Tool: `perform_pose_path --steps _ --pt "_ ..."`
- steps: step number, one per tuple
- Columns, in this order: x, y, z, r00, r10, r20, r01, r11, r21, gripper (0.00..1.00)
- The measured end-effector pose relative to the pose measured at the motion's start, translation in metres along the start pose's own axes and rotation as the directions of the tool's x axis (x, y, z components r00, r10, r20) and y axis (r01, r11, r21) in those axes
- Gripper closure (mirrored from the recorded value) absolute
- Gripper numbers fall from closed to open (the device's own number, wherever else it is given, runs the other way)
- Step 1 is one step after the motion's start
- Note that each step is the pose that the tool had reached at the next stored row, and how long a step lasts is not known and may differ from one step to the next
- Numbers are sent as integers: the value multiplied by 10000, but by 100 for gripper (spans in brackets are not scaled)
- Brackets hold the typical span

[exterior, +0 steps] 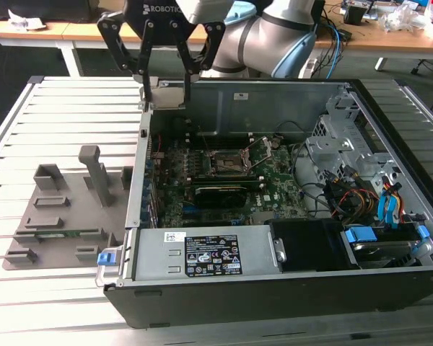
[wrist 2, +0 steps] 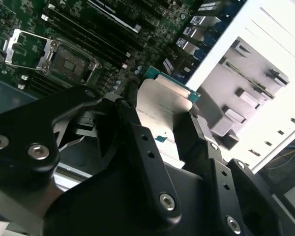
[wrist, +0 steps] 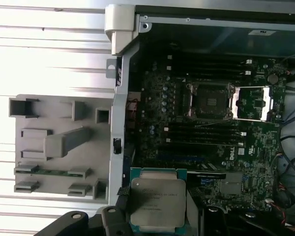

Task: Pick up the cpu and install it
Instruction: 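Pick up the cpu and move it towards the insertion slot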

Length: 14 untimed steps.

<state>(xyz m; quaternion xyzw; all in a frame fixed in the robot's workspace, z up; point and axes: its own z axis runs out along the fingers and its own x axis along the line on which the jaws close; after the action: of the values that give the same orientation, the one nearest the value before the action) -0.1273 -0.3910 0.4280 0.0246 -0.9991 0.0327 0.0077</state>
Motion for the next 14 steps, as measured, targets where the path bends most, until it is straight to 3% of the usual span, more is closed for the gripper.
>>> perform_pose_path --steps 8,11,14 --pt "-214 -9 -2 10000 0 -2 0 10000 34 46" --pt "-352 -15 -4 10000 -1 -7 1 10000 55 46" --pt "-421 -17 -5 10000 1 -11 -1 10000 59 46"
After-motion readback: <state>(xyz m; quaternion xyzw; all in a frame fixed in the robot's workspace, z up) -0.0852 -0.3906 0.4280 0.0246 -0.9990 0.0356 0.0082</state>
